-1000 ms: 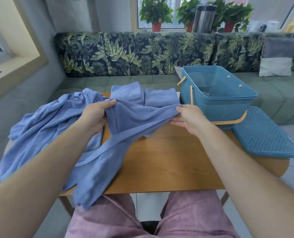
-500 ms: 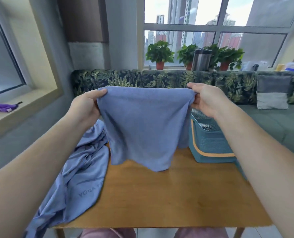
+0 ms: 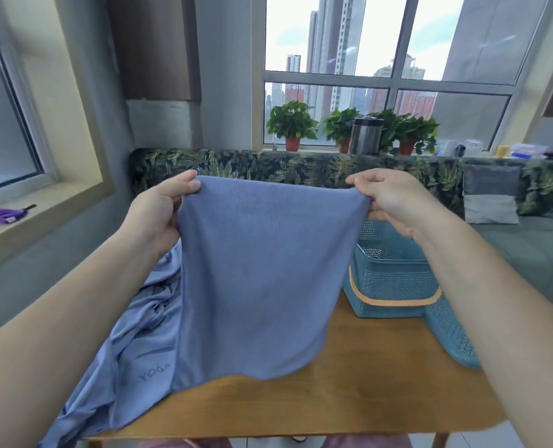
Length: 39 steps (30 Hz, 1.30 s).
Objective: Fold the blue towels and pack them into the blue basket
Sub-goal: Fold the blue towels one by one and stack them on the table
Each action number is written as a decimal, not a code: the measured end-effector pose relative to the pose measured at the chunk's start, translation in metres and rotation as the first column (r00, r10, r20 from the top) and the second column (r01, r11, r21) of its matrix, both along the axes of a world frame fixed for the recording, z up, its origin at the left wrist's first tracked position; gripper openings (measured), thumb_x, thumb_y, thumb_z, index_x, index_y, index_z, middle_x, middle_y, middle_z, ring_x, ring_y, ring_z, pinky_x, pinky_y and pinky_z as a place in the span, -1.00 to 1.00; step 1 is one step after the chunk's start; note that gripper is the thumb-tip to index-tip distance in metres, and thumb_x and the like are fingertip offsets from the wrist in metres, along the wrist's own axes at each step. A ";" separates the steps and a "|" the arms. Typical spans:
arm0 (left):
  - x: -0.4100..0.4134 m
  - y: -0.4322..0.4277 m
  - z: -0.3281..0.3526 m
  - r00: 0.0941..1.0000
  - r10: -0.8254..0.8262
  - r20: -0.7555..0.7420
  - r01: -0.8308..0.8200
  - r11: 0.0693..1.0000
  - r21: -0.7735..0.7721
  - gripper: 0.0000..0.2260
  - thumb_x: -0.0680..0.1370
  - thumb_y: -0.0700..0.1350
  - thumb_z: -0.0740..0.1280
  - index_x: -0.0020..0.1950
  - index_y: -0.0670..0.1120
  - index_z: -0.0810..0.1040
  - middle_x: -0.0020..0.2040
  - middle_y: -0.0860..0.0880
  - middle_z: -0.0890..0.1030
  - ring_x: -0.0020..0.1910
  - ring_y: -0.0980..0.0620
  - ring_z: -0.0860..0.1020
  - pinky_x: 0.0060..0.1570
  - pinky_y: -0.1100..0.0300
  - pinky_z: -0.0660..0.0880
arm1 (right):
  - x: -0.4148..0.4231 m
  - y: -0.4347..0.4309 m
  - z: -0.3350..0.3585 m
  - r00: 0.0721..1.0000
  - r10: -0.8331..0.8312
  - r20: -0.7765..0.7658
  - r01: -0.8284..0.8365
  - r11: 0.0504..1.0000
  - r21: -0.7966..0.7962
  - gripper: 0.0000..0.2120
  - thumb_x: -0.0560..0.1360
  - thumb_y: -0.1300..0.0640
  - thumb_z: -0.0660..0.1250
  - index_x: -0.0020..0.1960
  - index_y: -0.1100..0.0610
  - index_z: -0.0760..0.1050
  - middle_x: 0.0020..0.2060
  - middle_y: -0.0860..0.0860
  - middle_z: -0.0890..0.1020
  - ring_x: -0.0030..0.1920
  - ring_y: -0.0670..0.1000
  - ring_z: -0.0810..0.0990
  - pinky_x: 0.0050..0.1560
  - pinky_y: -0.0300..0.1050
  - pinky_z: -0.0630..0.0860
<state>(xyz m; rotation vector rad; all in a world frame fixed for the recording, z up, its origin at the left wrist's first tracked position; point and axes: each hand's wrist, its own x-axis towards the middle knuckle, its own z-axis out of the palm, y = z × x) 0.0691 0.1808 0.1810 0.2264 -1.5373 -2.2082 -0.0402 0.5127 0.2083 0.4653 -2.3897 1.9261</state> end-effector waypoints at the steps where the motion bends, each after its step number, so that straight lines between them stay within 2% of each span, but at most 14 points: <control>1: -0.005 -0.001 -0.005 0.999 0.019 0.029 -0.019 1.000 0.001 -0.77 0.53 -0.18 0.40 0.18 -0.04 0.64 -0.05 0.00 0.72 -0.17 0.08 0.64 -0.21 0.21 0.55 | -0.004 -0.001 -0.004 1.000 -0.020 0.023 0.019 1.000 0.013 -0.86 0.64 0.14 0.31 0.11 0.12 0.64 0.00 0.06 0.68 -0.04 0.04 0.65 -0.24 -0.13 0.61; 3: -0.017 -0.005 -0.018 0.995 0.054 0.086 -0.054 0.999 -0.007 -0.79 0.52 -0.15 0.43 0.15 -0.08 0.67 -0.09 0.01 0.72 -0.21 0.07 0.60 -0.21 0.19 0.50 | -0.011 -0.007 -0.013 0.994 -0.049 0.093 0.050 0.999 -0.003 -0.86 0.64 0.16 0.31 0.08 0.15 0.64 0.01 0.06 0.68 -0.05 0.02 0.64 -0.19 -0.08 0.60; 6: -0.035 -0.015 -0.030 0.983 0.105 0.148 -0.100 0.994 -0.044 -0.80 0.47 -0.18 0.48 0.08 -0.08 0.72 0.07 -0.04 0.71 -0.04 0.01 0.61 0.02 0.16 0.55 | -0.028 -0.016 -0.024 0.970 -0.022 0.240 0.051 0.992 -0.114 -0.85 0.65 0.19 0.27 0.02 0.18 0.61 -0.02 0.08 0.68 -0.11 0.02 0.63 -0.20 -0.07 0.56; 8: -0.047 -0.024 -0.028 0.975 0.131 0.177 -0.111 0.987 -0.119 -0.82 0.42 -0.19 0.51 0.00 -0.03 0.75 0.03 -0.03 0.71 -0.02 -0.03 0.58 0.06 0.10 0.52 | -0.038 -0.021 -0.026 0.960 0.007 0.281 0.039 0.987 -0.157 -0.86 0.65 0.18 0.28 0.05 0.21 0.60 -0.04 0.09 0.67 -0.13 0.04 0.64 -0.21 -0.04 0.57; 11: -0.063 -0.030 -0.015 0.975 0.165 0.146 -0.139 0.975 -0.174 -0.85 0.41 -0.24 0.52 -0.08 -0.03 0.75 -0.16 -0.04 0.69 -0.11 -0.05 0.52 -0.09 0.13 0.49 | -0.044 -0.025 -0.018 0.972 0.030 0.232 0.024 0.974 -0.226 -0.84 0.60 0.20 0.36 0.13 0.24 0.61 -0.01 0.11 0.71 -0.11 0.05 0.68 -0.03 -0.02 0.64; 14: -0.063 -0.026 0.001 0.981 0.190 0.027 -0.180 0.960 -0.214 -0.84 0.44 -0.29 0.49 -0.06 -0.06 0.71 -0.23 -0.01 0.69 -0.20 -0.01 0.58 -0.17 0.21 0.53 | -0.042 -0.025 -0.009 0.995 0.003 0.097 0.021 0.971 -0.239 -0.82 0.54 0.17 0.45 0.13 0.17 0.63 -0.02 0.07 0.74 -0.07 0.01 0.71 0.04 -0.08 0.64; 18: -0.031 -0.017 -0.020 0.977 0.215 -0.012 -0.210 0.941 -0.266 -0.86 0.47 -0.25 0.49 -0.04 -0.04 0.69 -0.21 -0.02 0.65 -0.27 0.07 0.56 -0.19 0.26 0.52 | -0.014 -0.020 -0.027 0.992 -0.103 -0.073 0.095 0.990 -0.106 -0.93 0.52 0.10 0.48 -0.01 0.03 0.69 -0.11 -0.08 0.73 -0.15 -0.20 0.65 -0.10 -0.30 0.55; 21: 0.005 -0.003 -0.087 0.958 0.283 0.040 -0.256 0.910 -0.325 -0.89 0.49 -0.26 0.46 -0.04 -0.08 0.68 -0.17 -0.01 0.65 -0.23 0.15 0.55 -0.19 0.39 0.45 | 0.022 -0.011 -0.090 0.990 -0.127 -0.066 0.124 0.991 -0.055 -0.96 0.53 0.17 0.45 -0.04 0.07 0.67 -0.16 -0.10 0.70 -0.26 -0.31 0.59 -0.24 -0.50 0.44; 23: 0.028 0.010 -0.147 0.943 0.290 0.165 -0.216 0.906 -0.363 -0.92 0.49 -0.23 0.47 -0.06 -0.06 0.69 -0.15 -0.07 0.67 -0.21 0.06 0.54 -0.21 0.32 0.46 | 0.045 -0.004 -0.153 0.992 -0.125 0.023 0.126 0.991 -0.035 -0.95 0.53 0.21 0.44 -0.03 0.12 0.67 -0.17 -0.04 0.69 -0.25 -0.22 0.58 -0.24 -0.47 0.43; 26: 0.057 0.030 -0.226 0.893 0.277 0.354 -0.132 0.914 -0.383 -0.88 0.49 -0.21 0.48 -0.04 -0.02 0.67 -0.14 -0.10 0.64 -0.20 -0.02 0.55 -0.20 0.18 0.46 | 0.071 0.005 -0.243 0.975 -0.163 0.152 0.153 0.986 0.070 -0.91 0.52 0.24 0.44 -0.07 0.07 0.67 -0.24 0.01 0.66 -0.28 -0.10 0.57 -0.21 -0.29 0.47; 29: 0.073 0.042 -0.271 0.878 0.276 0.392 -0.110 0.911 -0.397 -0.83 0.52 -0.21 0.46 0.06 -0.05 0.56 -0.16 -0.12 0.62 -0.34 -0.03 0.50 -0.31 0.19 0.42 | 0.089 0.011 -0.297 0.956 -0.197 0.217 0.167 0.975 0.150 -0.89 0.53 0.21 0.43 -0.09 0.02 0.64 -0.26 0.05 0.65 -0.36 -0.08 0.63 -0.26 -0.11 0.49; 32: 0.081 0.046 -0.285 0.876 0.317 0.363 -0.083 0.841 -0.535 -0.80 0.53 -0.11 0.47 0.09 -0.01 0.52 -0.20 -0.06 0.60 -0.34 0.01 0.50 -0.31 0.26 0.43 | 0.097 0.014 -0.313 0.956 -0.243 0.166 0.215 0.962 0.169 -0.93 0.55 0.16 0.41 -0.06 0.01 0.61 -0.26 0.00 0.66 -0.36 -0.07 0.65 -0.18 -0.04 0.54; 36: 0.096 0.052 -0.293 0.871 0.397 0.289 -0.091 0.709 -0.699 -0.84 0.55 -0.01 0.43 0.09 0.05 0.54 -0.18 0.07 0.58 -0.31 0.12 0.51 -0.21 0.25 0.46 | 0.111 0.011 -0.320 0.967 -0.255 0.026 0.240 0.934 0.264 -0.99 0.54 0.04 0.42 -0.05 -0.05 0.60 -0.25 -0.08 0.65 -0.26 -0.10 0.62 -0.20 -0.20 0.51; 39: 0.099 0.057 -0.295 0.888 0.372 0.270 -0.069 0.688 -0.722 -0.85 0.56 0.00 0.41 0.11 0.06 0.54 -0.19 0.06 0.57 -0.37 0.12 0.47 -0.26 0.23 0.45 | 0.118 0.012 -0.320 0.965 -0.258 -0.041 0.259 0.922 0.287 -0.98 0.55 0.05 0.42 -0.03 -0.03 0.62 -0.27 -0.08 0.64 -0.25 -0.11 0.58 -0.24 -0.25 0.46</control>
